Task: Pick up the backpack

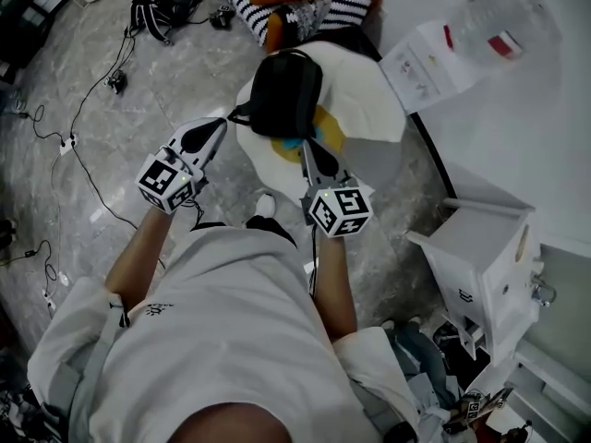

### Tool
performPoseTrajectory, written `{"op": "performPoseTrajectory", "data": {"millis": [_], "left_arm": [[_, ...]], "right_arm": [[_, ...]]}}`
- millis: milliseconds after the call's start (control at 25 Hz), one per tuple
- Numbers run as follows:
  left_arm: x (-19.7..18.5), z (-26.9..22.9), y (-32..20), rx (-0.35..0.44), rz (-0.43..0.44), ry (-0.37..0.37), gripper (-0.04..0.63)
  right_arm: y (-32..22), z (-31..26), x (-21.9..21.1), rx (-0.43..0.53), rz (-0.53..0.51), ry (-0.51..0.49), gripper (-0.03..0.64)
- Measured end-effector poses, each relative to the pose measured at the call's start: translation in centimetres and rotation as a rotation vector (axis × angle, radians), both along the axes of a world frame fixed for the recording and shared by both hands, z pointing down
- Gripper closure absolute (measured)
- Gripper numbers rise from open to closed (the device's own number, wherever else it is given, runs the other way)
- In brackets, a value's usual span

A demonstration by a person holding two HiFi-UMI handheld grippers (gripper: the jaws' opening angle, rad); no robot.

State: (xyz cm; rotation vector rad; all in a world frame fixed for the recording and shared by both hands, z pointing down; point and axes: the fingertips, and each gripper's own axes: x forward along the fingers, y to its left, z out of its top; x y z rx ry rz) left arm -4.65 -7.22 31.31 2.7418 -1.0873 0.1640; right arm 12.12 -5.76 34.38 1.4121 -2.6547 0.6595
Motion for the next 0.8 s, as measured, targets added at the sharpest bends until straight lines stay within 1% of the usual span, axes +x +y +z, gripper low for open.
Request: {"op": "performPoseTrajectory", "data": {"millis": [200,400,640,800], "left_arm": [[0.7,0.6,-1.6,-0.011,-0.025,-0.011,0.594],[0.3,1.4,-2.1,-0.027,-0.052,-0.024,0.594],[-0.5,2.1,-2.5,-0.047,-0.068,-0.036,0.594],[-1.0,3.5,-3.0,-0.070,-0.058,-0.048,0.594]], "right_arm": [[-1.6,1.7,1.3,-0.031,-0.021,-0.003,0.609],[-2.4,2.8,1.5,-0.056,-0.046,-0.012,0.609],[-2.7,4.0,2.0,-0.072,-0.028,-0.010,0.609],[-3.1,5.2,2.2,-0.093,-0.008,0.002,0.609]]}}
